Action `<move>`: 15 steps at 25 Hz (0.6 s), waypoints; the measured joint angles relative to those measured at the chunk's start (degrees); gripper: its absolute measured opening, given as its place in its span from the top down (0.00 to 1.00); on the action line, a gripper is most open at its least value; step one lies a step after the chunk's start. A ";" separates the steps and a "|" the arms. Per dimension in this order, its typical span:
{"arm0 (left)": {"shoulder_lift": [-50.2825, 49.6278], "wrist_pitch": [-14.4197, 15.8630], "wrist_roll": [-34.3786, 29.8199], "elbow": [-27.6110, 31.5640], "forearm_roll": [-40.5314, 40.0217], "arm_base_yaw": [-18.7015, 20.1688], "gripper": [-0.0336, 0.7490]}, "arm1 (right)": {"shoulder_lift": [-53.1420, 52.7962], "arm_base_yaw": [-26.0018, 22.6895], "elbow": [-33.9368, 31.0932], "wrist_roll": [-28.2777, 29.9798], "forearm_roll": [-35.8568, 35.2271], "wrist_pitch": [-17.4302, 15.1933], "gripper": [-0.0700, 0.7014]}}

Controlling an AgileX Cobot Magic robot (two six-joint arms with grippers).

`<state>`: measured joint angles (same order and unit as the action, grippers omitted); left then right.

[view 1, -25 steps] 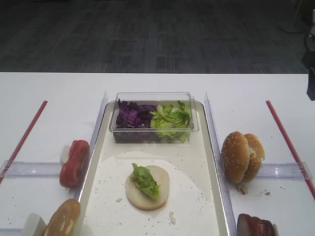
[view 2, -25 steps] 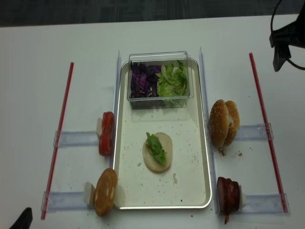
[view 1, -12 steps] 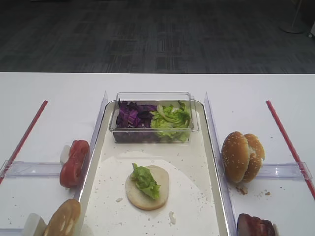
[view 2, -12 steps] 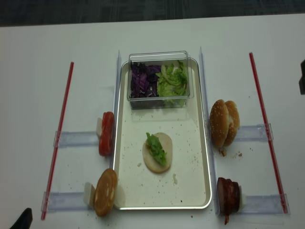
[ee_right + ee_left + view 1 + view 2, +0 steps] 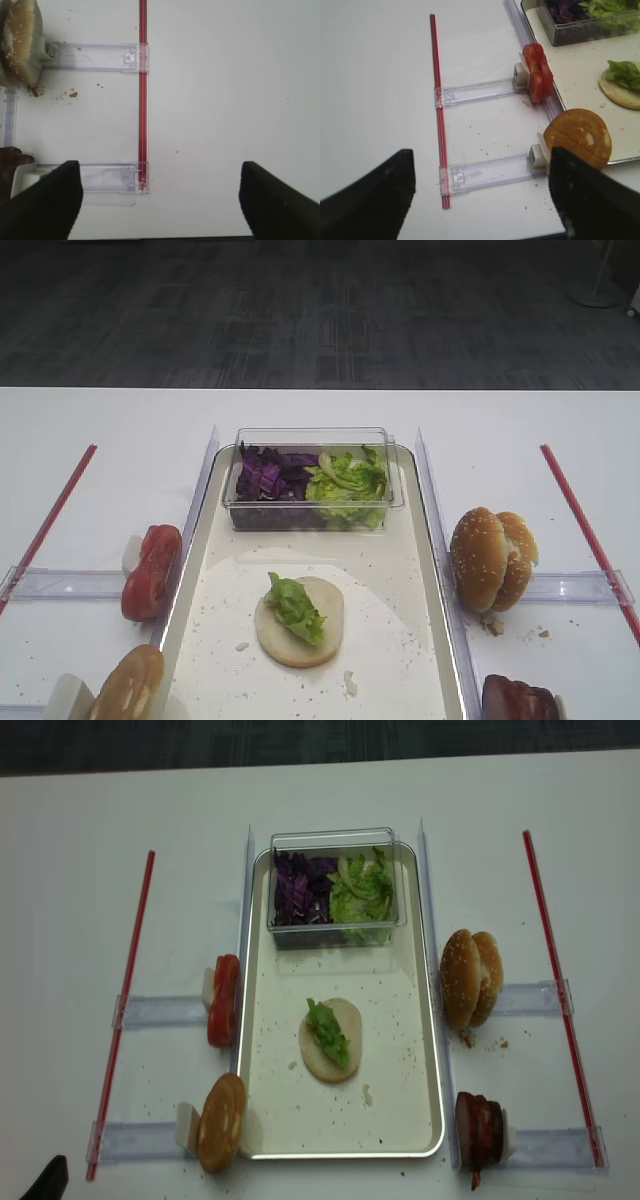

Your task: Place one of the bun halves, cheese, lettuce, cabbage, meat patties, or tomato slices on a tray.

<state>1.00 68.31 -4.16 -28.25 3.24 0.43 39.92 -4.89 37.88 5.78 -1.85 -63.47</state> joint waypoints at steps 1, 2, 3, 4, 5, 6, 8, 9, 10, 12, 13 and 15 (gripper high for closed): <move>0.00 0.00 0.00 0.00 0.00 0.00 0.31 | -1.65 0.00 -1.22 0.00 -0.03 0.02 0.07; 0.00 0.00 0.00 0.00 0.00 0.00 0.31 | -3.56 0.00 -2.19 0.00 -0.15 0.02 0.07; 0.00 0.00 0.00 0.00 0.00 0.00 0.31 | -5.41 0.00 -2.93 0.00 -0.37 0.12 0.07; 0.00 0.00 0.00 0.00 0.00 0.00 0.31 | -6.93 0.00 -3.79 -0.09 -0.48 0.12 0.07; 0.00 0.00 0.00 0.00 0.00 0.00 0.31 | -8.68 0.00 -4.66 -0.09 -0.56 0.12 0.07; 0.00 0.00 0.00 0.00 0.00 0.00 0.31 | -10.34 0.00 -5.49 -0.09 -0.71 -0.13 0.07; 0.00 0.00 0.00 0.00 0.00 0.00 0.31 | -13.18 0.00 -6.75 -0.65 -0.75 -0.97 0.07; 0.00 0.00 0.00 0.00 0.00 0.00 0.31 | -14.66 0.00 -7.42 -1.14 -0.84 -1.27 0.07; 0.00 0.00 0.00 0.00 0.00 0.00 0.31 | -16.14 0.00 -8.00 -1.53 -0.84 -1.73 0.07; 0.00 0.00 0.00 0.00 0.00 0.00 0.31 | -18.85 0.00 -9.00 -2.08 -0.84 -2.07 0.08; 0.00 0.00 0.00 0.00 0.00 0.00 0.31 | -20.29 0.00 -9.24 -2.33 -0.88 -2.07 0.09; 0.00 0.00 0.00 0.00 0.00 0.00 0.31 | -22.82 0.00 -9.24 -2.54 -0.88 -2.07 0.11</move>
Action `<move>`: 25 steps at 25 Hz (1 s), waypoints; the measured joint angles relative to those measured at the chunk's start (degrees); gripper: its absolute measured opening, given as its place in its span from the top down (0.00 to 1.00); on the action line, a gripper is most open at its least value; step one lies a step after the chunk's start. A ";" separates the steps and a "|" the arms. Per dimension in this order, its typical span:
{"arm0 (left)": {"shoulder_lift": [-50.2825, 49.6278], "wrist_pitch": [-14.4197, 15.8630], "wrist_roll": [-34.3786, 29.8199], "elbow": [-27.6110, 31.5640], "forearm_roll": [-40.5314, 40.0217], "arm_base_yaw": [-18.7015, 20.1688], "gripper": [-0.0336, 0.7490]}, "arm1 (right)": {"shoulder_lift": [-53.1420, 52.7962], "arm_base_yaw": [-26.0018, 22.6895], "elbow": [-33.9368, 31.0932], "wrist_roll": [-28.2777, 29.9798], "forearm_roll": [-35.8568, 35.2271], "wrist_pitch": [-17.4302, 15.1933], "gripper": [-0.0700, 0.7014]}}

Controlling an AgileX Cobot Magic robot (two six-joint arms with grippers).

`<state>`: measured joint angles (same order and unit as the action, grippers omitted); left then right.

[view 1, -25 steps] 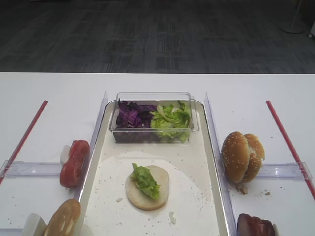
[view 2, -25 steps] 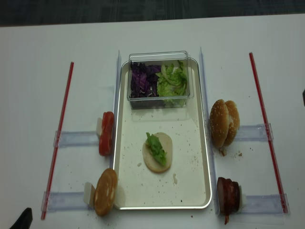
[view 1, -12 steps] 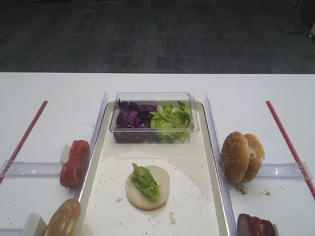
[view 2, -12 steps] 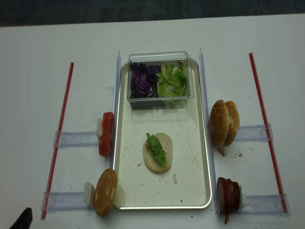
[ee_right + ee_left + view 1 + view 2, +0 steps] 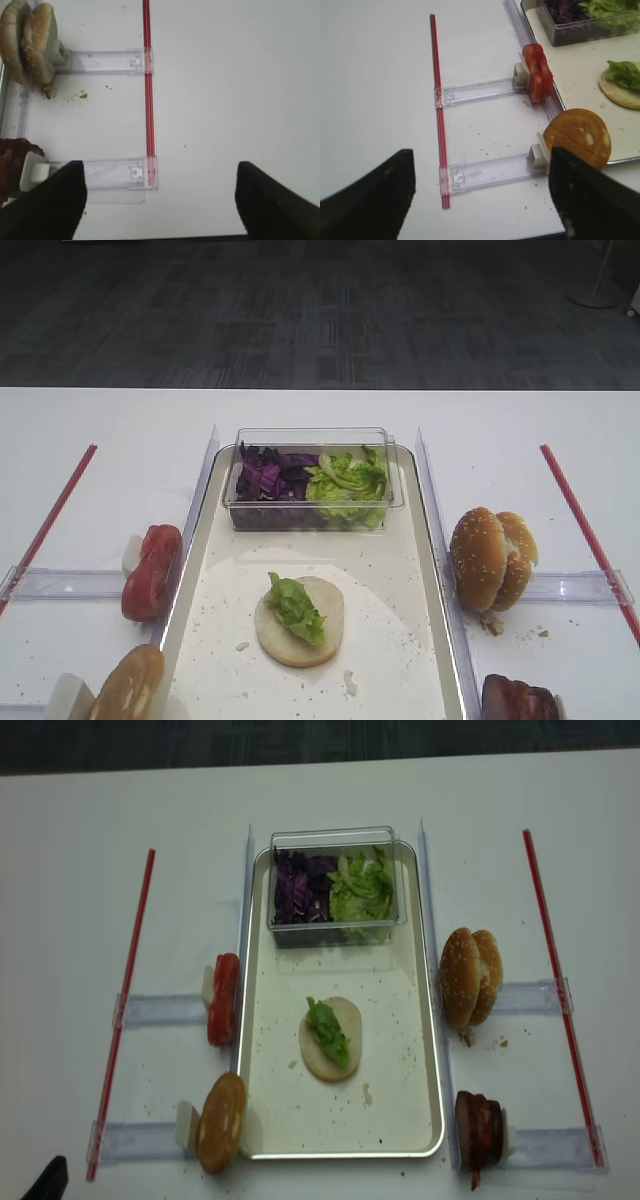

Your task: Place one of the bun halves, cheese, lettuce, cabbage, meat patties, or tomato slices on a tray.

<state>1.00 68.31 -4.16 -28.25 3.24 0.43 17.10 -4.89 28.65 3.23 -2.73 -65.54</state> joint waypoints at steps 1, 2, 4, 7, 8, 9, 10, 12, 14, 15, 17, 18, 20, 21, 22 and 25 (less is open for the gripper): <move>0.00 0.00 0.00 0.00 0.00 0.00 0.31 | -1.26 0.00 -0.05 -0.11 0.00 0.00 0.11; 0.00 0.00 0.00 0.00 0.00 0.00 0.31 | -2.50 0.00 -0.28 -0.11 0.00 0.13 0.12; 0.00 0.00 0.00 0.00 0.00 0.00 0.31 | -4.57 0.00 -0.49 -0.11 -0.09 0.13 0.13; 0.00 0.00 0.00 0.00 0.00 0.00 0.31 | -7.24 0.00 -0.49 -0.11 -0.13 0.13 0.14; 0.00 0.00 0.00 0.00 0.00 0.00 0.31 | -8.20 0.00 -0.49 -0.11 -0.13 0.13 0.14; 0.00 0.00 0.00 0.00 0.00 0.00 0.31 | -9.14 0.00 -0.49 -0.11 -0.13 0.13 0.14; 0.00 0.00 0.00 0.00 0.00 0.00 0.31 | -10.01 0.00 -0.49 -0.11 -0.13 0.13 0.14; 0.00 0.00 0.00 0.00 0.00 0.00 0.31 | -11.70 0.00 -0.49 -0.11 -0.13 0.13 0.14; 0.00 0.00 0.00 0.00 0.00 0.00 0.31 | -13.39 0.00 -0.49 -0.11 -0.13 0.13 0.15; 0.00 0.00 0.00 0.00 0.00 0.00 0.31 | -14.14 0.00 -0.49 -0.11 -0.13 0.13 0.16; 0.00 0.00 0.00 0.00 0.00 0.00 0.31 | -15.06 0.00 -0.54 -0.11 -0.22 0.13 0.18; 0.00 0.00 0.00 0.00 0.00 0.00 0.31 | -15.55 0.00 -0.75 -0.11 -0.22 0.27 0.19; 0.00 0.00 0.00 0.00 0.00 0.00 0.31 | -16.97 0.00 -1.11 -0.11 -0.22 0.40 0.20; 0.00 0.00 0.00 0.00 0.00 0.00 0.31 | -17.60 0.00 -1.11 -0.11 -0.22 0.40 0.21; 0.00 0.00 0.00 0.00 0.00 0.00 0.31 | -17.87 0.00 -1.11 -0.11 -0.22 0.53 0.21; 0.00 0.00 0.00 0.00 0.00 0.00 0.31 | -17.98 0.14 -1.11 -0.21 -0.37 0.53 0.23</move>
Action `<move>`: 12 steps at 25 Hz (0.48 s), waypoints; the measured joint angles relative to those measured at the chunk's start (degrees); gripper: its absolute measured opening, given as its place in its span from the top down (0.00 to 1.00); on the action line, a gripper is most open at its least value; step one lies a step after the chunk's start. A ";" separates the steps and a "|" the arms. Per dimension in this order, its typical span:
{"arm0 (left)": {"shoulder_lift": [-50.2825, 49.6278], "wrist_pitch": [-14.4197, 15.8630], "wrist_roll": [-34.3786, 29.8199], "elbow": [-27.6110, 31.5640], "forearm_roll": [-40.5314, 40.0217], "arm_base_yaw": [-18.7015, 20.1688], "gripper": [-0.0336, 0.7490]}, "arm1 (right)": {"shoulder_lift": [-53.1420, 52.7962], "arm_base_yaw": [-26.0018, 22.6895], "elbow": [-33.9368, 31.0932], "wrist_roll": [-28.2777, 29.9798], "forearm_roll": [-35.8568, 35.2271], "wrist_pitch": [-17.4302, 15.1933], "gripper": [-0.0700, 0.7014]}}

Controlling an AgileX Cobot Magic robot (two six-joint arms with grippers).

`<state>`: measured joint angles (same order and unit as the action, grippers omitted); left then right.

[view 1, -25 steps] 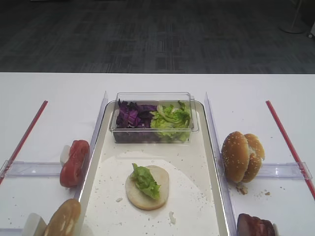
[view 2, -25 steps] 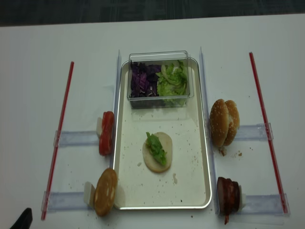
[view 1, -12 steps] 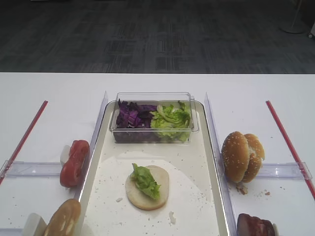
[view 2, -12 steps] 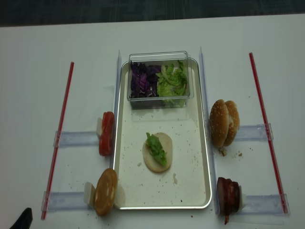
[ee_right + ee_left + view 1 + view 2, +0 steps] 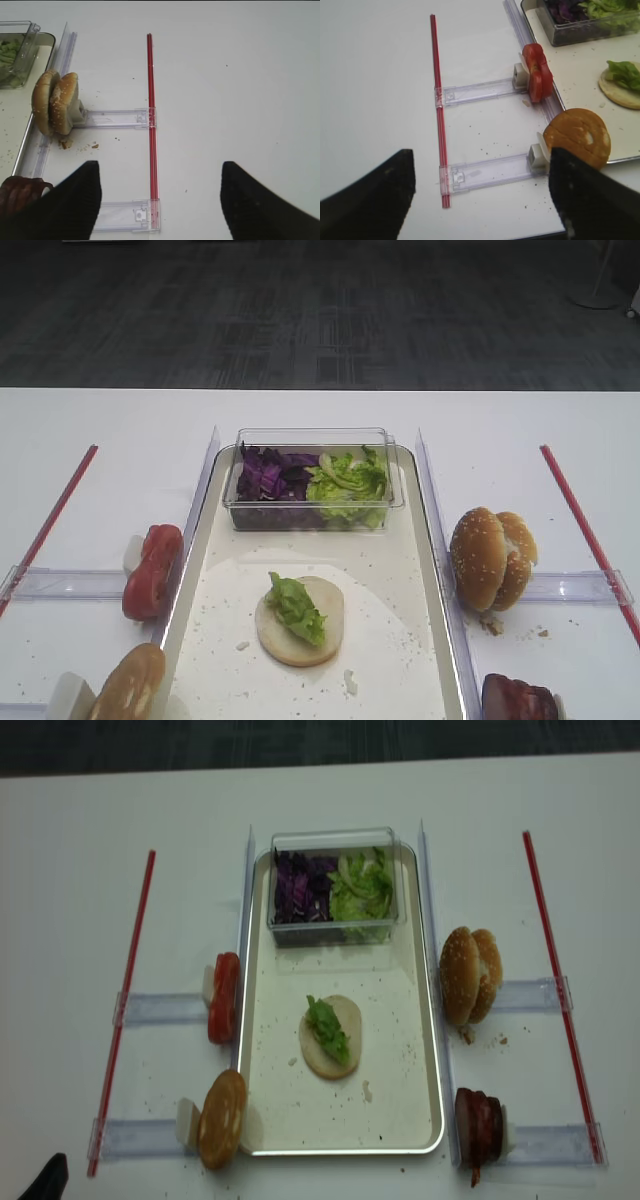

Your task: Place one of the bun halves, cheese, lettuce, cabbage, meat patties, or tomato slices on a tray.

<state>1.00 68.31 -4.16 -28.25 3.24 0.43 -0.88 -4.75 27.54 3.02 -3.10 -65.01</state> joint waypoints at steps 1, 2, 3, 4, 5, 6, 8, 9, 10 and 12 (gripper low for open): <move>0.00 0.00 0.00 0.00 0.00 0.00 0.31 | 0.00 0.40 0.00 0.00 0.00 0.00 0.23; 0.00 0.00 0.00 0.00 0.00 0.00 0.31 | 0.00 1.02 0.00 -0.11 0.00 0.00 0.23; 0.00 0.00 0.00 0.00 0.00 0.00 0.31 | 0.00 1.46 0.00 -0.11 0.00 0.00 0.23; 0.00 0.00 0.00 0.00 0.00 0.00 0.31 | 0.00 1.90 0.00 -0.11 0.00 0.00 0.23; 0.00 0.00 0.00 0.00 0.00 0.00 0.31 | 0.00 2.36 0.00 -0.11 0.00 0.00 0.23; 0.00 0.00 0.00 0.00 0.00 0.00 0.31 | 0.00 2.67 0.00 -0.11 0.00 0.00 0.23; 0.00 0.00 0.00 0.00 0.00 0.00 0.31 | 0.00 2.82 0.00 -0.21 0.10 0.00 0.24; 0.00 0.00 0.00 0.00 0.00 0.00 0.31 | 0.00 2.82 0.00 -0.21 0.10 0.00 0.24; 0.00 0.00 0.00 0.00 0.00 0.00 0.31 | 0.00 2.82 0.00 -0.21 0.10 0.00 0.24; 0.00 0.00 0.00 0.00 0.00 0.00 0.31 | 0.00 2.82 0.00 -0.33 0.10 0.00 0.24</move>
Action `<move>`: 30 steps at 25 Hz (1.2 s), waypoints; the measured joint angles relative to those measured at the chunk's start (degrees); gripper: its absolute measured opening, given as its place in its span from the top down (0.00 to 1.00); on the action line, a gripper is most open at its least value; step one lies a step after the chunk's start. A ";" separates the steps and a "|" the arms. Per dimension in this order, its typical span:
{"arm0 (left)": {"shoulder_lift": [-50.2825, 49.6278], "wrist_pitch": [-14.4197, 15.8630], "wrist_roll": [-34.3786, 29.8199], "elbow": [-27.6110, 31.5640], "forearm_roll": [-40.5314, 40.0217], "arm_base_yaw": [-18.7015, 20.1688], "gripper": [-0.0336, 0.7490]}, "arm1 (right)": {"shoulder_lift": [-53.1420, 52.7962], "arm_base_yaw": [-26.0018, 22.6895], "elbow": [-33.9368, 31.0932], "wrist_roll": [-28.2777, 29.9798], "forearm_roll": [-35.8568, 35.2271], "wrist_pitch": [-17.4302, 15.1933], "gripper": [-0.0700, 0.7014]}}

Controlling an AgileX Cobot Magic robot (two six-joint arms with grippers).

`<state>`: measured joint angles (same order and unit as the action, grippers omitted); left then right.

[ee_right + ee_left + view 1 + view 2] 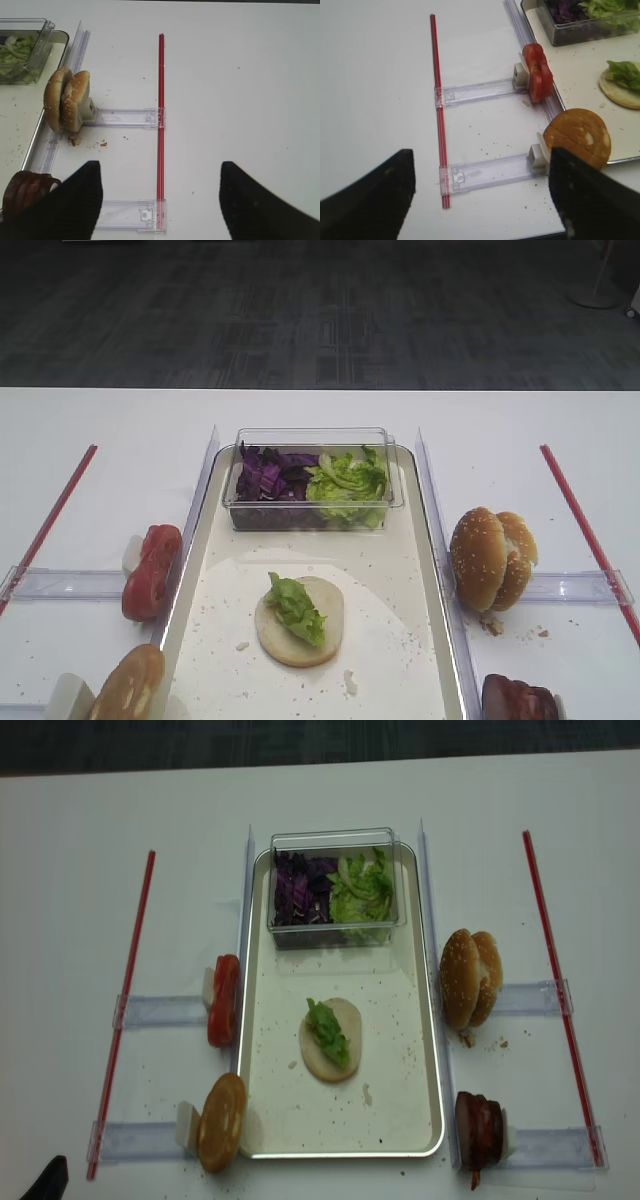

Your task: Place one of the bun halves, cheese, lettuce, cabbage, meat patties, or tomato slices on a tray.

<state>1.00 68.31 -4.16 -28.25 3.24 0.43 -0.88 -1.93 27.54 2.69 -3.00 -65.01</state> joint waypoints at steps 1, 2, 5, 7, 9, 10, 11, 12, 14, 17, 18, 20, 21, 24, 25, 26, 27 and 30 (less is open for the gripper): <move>0.00 0.00 0.00 0.00 0.00 0.00 0.31 | 0.00 0.00 0.00 0.00 0.00 0.00 0.24; 0.00 0.00 0.00 0.00 0.00 0.00 0.31 | 0.00 0.00 0.00 0.00 0.00 0.00 0.24; 0.00 0.00 0.00 0.00 0.00 0.00 0.31 | 0.00 0.00 0.00 0.00 0.00 0.00 0.24; 0.00 0.00 0.00 0.00 0.00 0.00 0.31 | 0.00 0.10 0.00 0.00 0.00 0.00 0.24; 0.00 0.00 0.00 0.00 0.00 0.00 0.31 | 0.00 0.10 0.00 0.00 0.00 0.00 0.24; 0.00 0.00 0.00 0.00 0.00 0.00 0.31 | 0.00 0.10 0.00 0.00 0.00 0.00 0.24; 0.00 0.00 0.00 0.00 0.00 0.00 0.31 | 0.00 0.10 0.00 0.00 0.00 0.00 0.24; 0.00 0.00 0.00 0.00 0.00 0.00 0.31 | 0.00 0.12 0.00 0.00 0.00 0.00 0.24; 0.00 0.00 0.00 0.00 0.00 0.00 0.31 | 0.00 0.12 0.00 0.00 0.00 0.00 0.25; 0.00 0.00 0.00 0.00 0.00 0.00 0.31 | 0.00 0.22 0.00 0.00 0.00 0.00 0.25; 0.00 0.00 0.00 0.00 0.00 0.00 0.31 | 0.00 0.22 0.00 0.00 0.00 0.00 0.26; 0.00 0.00 0.00 0.00 0.00 0.00 0.31 | 0.00 0.22 0.00 0.00 0.00 0.00 0.26; 0.00 0.00 0.00 0.00 0.00 0.00 0.31 | 0.00 0.22 0.00 0.00 0.00 0.00 0.26; 0.00 0.00 0.00 0.00 0.00 0.00 0.31 | 0.00 0.24 0.00 0.00 0.00 0.00 0.26; 0.00 0.00 0.00 0.00 0.00 0.00 0.31 | 0.00 0.34 0.00 0.00 0.00 0.00 0.26; 0.00 0.00 0.00 0.00 0.00 0.00 0.31 | 0.00 0.34 0.00 0.00 0.00 0.00 0.26; 0.00 0.00 0.00 0.00 0.00 0.00 0.31 | 0.00 0.34 0.00 0.00 0.00 0.00 0.26; 0.00 0.00 0.00 0.00 0.00 0.00 0.31 | 0.00 0.34 0.00 0.00 0.00 0.00 0.26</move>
<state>1.00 68.31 -4.16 -28.25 3.24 0.43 -0.88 -1.59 27.54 2.69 -3.00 -65.01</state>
